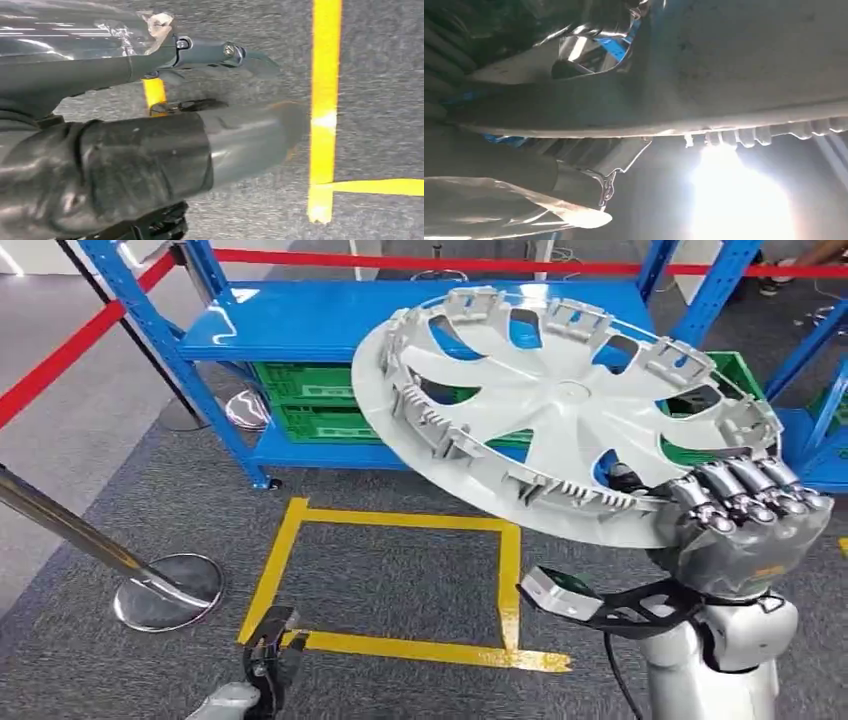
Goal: Take the parts from the cabinet and place them on the table.
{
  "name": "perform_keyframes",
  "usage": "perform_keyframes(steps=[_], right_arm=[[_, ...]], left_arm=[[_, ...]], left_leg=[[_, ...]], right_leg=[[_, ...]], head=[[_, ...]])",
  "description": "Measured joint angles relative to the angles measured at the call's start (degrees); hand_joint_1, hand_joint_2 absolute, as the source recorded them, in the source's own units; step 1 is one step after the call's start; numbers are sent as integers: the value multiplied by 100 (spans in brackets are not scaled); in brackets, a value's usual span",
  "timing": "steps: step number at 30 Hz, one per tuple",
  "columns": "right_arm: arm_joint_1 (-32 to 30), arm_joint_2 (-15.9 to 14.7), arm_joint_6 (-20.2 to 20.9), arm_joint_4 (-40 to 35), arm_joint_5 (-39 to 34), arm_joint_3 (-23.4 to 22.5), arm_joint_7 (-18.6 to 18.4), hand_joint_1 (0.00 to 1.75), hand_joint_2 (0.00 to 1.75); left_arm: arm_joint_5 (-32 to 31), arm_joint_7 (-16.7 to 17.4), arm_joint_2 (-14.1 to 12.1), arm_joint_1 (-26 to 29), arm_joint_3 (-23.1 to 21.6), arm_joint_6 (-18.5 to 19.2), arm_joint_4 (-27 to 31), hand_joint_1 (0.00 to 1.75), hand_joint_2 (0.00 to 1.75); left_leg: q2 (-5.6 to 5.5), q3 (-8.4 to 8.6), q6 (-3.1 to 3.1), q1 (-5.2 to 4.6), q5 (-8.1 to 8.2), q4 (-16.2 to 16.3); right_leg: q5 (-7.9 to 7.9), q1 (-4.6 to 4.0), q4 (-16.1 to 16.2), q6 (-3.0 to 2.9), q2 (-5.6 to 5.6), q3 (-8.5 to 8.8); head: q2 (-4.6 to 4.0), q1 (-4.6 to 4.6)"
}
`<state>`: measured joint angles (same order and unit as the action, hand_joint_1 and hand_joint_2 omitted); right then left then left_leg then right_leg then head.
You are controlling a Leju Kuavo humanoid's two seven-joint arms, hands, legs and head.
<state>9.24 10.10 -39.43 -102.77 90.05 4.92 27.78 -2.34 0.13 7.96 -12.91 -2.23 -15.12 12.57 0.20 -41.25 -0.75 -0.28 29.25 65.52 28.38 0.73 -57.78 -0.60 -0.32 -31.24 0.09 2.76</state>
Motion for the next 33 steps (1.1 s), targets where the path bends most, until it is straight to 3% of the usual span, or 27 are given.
perform_keyframes(steps=[1, 2, 3, 4, 5, 6, 7, 8, 9, 11, 12, 13, 14, 16, 17, 18, 19, 20, 22, 23, 24, 27, 28, 29, 31, 32, 33], right_arm=[[-1, 0, 0, 9, 0, 2, 2, 175, 175], [-1, 0, 0, 22, 0, 7, 2, 175, 175], [-3, 0, 0, 31, 0, 11, 2, 175, 175], [-4, 0, 0, 35, 0, 15, 2, 175, 175], [-4, 0, 0, 39, 0, 17, 2, 175, 175], [-5, 0, 0, 37, 0, 15, 2, 175, 175], [-6, 0, -2, 37, 0, 17, 2, 175, 175], [-6, 0, -2, 37, 0, 15, 2, 175, 175], [0, 0, -2, 35, 0, 17, 2, 175, 175], [-12, 0, -2, 42, -2, 15, 6, 175, 175], [-20, 0, -2, 46, -2, 15, 11, 175, 175], [-38, -2, -2, 46, -2, 13, 13, 175, 175], [-44, -2, -2, 50, -2, 13, 15, 175, 175], [-57, -2, -2, 52, -4, 13, 28, 175, 175], [-65, -2, -2, 55, -4, 13, 30, 175, 175], [-78, -2, -2, 59, -4, 13, 30, 175, 175], [-92, -7, -2, 66, -4, 11, 30, 175, 175], [-101, -7, -2, 66, -4, 11, 28, 175, 175], [-97, -9, -2, 66, -4, 11, 30, 175, 175], [-88, -9, -2, 63, -4, 11, 30, 175, 175], [-89, -7, -2, 57, -5, 9, 33, 175, 175], [-103, -9, -2, 63, -4, 7, 33, 175, 175], [-98, -9, -2, 63, -4, 4, 33, 175, 175], [-95, -7, -2, 66, -4, 2, 33, 175, 175], [-98, -7, -2, 66, -4, -2, 33, 175, 175], [-98, -7, -2, 66, -2, -7, 33, 175, 175], [-99, -7, -2, 68, -2, -15, 33, 175, 175]], left_arm=[[0, 0, -2, 1, 0, 4, 0, 0, 0], [0, 0, -2, 3, 0, 7, 0, 0, 0], [0, 0, 0, 5, 0, 9, 0, 0, 0], [0, 0, 0, 8, 0, 11, 0, 0, 0], [0, 0, 0, 7, 0, 13, 0, 0, 0], [0, 0, 0, 6, 0, 20, 2, 0, 0], [-2, 0, 0, 4, 0, 22, 2, 0, 0], [-2, 0, 0, -4, 0, 22, 2, 0, 0], [-2, 0, 2, -4, -2, 26, 2, 0, 0], [-4, 26, 7, 22, -2, 35, 2, 0, 0], [-8, 50, 11, 34, -2, 44, 0, 0, 0], [-20, 52, 26, 31, -4, 44, 0, 0, 0], [-31, 57, 28, 29, -7, 48, 0, 0, 0], [-70, 59, 50, 31, -15, 68, 0, 0, 0], [-72, 61, 57, 35, -15, 70, 0, 0, 0], [-72, 61, 59, 36, -15, 70, 0, 0, 0], [-72, 61, 59, 37, -15, 72, 0, 0, 0], [-72, 61, 59, 37, -15, 72, 0, 0, 0], [-74, 61, 59, 34, -15, 76, 0, 0, 0], [-76, 61, 72, 35, -17, 83, 0, 0, 0], [-79, 61, 74, 28, -17, 85, 0, 0, 0], [-79, 70, 87, 42, -22, 96, 0, 0, 0], [-79, 70, 79, 49, -22, 96, 0, 0, 0], [-79, 72, 81, 52, -22, 122, 0, 0, 0], [-79, 72, 74, 50, -22, 149, 0, 0, 0], [-81, 72, 72, 53, -22, 157, 0, 0, 0], [-81, 72, 70, 58, -24, 173, 0, 0, 0]], left_leg=[[0, -100, -24, 16, 283, 480], [0, -156, -38, 26, 428, 861], [0, -133, -48, 34, 397, 1040], [0, 13, -47, 43, 226, 984], [0, 199, -37, 47, 57, 759], [0, 558, -10, 47, -128, 256], [-9, 917, 22, 47, -188, -270], [-28, 1173, 56, 31, -17, -689], [-36, 1263, 80, 12, 34, -932], [-39, 1202, 135, -33, -53, -879], [-33, 1171, 193, -27, -119, -935], [21, 1152, 237, 17, -191, -992], [11, 1099, 287, 10, -246, -1005], [16, 961, 335, -5, -331, -967], [20, 902, 343, -19, -364, -950], [28, 820, 347, -32, -404, -912], [30, 751, 348, -41, -430, -880], [30, 681, 344, -50, -455, -846], [25, 575, 326, -59, -504, -774], [26, 526, 309, -58, -521, -754], [29, 487, 278, -79, -563, -724], [29, 434, 193, -47, -731, -762], [19, 392, 160, -52, -661, -747], [-8, 351, 96, -52, -410, -620], [-7, 166, 21, 12, 225, 155], [-7, 67, -8, 35, 462, 595], [-6, 30, -38, 59, 563, 944]], right_leg=[[-60, -6, -4, -4, 0, -82], [-117, -8, -12, 0, -1, -162], [-165, -8, -22, 5, -1, -239], [-219, -8, -35, 17, -2, -324], [-255, -7, -49, 33, -1, -387], [-299, -7, -63, 55, 6, -448], [-334, -7, -64, 81, 9, -482], [-369, -23, -64, 116, 6, -524], [-429, -21, -69, 169, 2, -545], [-535, 22, 1, 251, -3, -551], [-589, 9, 20, 293, 6, -562], [-467, 19, -18, 309, 17, -662], [-209, 8, -181, 330, 20, -739], [399, 11, -1062, 359, 21, -991], [569, 10, -1447, 367, 20, -1091], [620, 7, -1781, 370, 21, -1139], [512, 1, -1780, 361, 20, -1057], [321, -8, -1555, 339, 20, -847], [8, -36, -594, 262, 22, -176], [150, -68, -208, 208, 25, 34], [172, -78, 15, 190, 17, 209], [56, -109, 17, 129, 31, 119], [-26, -34, 90, 85, 3, 107], [-91, -39, 90, 41, 3, 39], [-188, -36, 61, 9, -3, -110], [-235, -36, 38, 16, -4, -196], [-287, -29, 5, 25, -6, -297]], head=[[0, -5], [0, 0], [0, -2], [0, 2], [0, -2], [0, 2], [0, 0], [0, -2], [0, -18], [0, 0], [0, -9], [0, 2], [0, -33], [0, -57], [0, -55], [0, -57], [0, -59], [0, -59], [0, -59], [0, -55], [0, -48], [0, -53], [0, -68], [0, -46], [0, -24], [0, -26], [0, -22]])
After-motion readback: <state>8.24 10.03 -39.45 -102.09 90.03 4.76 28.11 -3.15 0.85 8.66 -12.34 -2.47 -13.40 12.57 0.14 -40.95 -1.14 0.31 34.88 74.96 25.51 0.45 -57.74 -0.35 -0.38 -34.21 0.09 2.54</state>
